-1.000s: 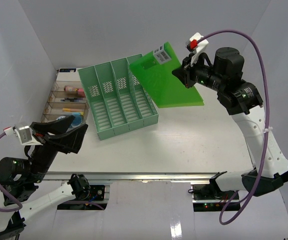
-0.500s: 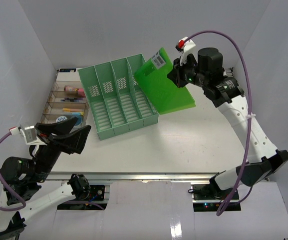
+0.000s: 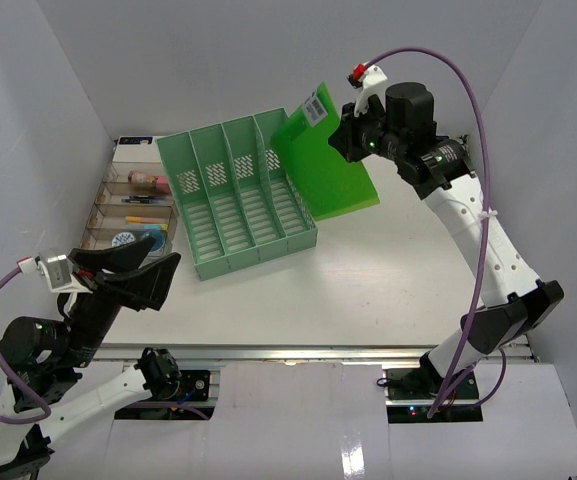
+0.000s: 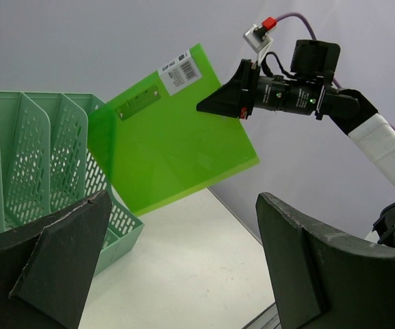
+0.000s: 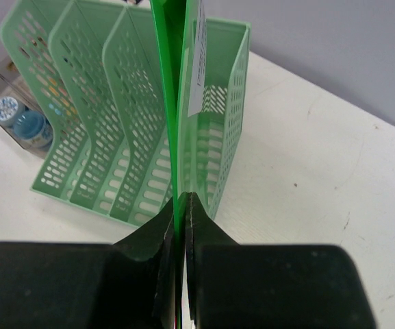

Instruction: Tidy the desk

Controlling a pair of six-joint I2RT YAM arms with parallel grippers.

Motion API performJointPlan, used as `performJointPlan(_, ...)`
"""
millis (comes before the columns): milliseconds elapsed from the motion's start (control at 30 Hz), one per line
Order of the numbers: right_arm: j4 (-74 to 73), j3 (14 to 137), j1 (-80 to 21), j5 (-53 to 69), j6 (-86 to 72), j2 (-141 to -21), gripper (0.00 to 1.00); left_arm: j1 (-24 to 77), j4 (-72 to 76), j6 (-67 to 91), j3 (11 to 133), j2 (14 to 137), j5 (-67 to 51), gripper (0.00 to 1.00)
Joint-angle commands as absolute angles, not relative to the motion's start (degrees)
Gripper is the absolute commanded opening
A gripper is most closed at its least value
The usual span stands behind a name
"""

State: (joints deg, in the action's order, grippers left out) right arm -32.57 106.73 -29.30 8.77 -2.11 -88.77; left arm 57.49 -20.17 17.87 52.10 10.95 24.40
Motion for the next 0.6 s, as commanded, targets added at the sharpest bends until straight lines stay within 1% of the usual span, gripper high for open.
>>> performJointPlan(0,-26.5,113.1,-29.7,11.1,-4.9,-87.9,0.08,57.3,-20.9,18.0,52.0,11.0,24.0,0.98)
performJointPlan(233,-26.6,113.3,-29.8,11.2,-5.3,-87.4,0.08,57.4,-21.4,18.4,52.0,10.8,24.2,0.98)
performJointPlan(567,-24.9,107.0,-30.0,9.4,-3.0,-87.0,0.08,57.3,-21.2,18.9,51.8,11.1,23.7,0.98)
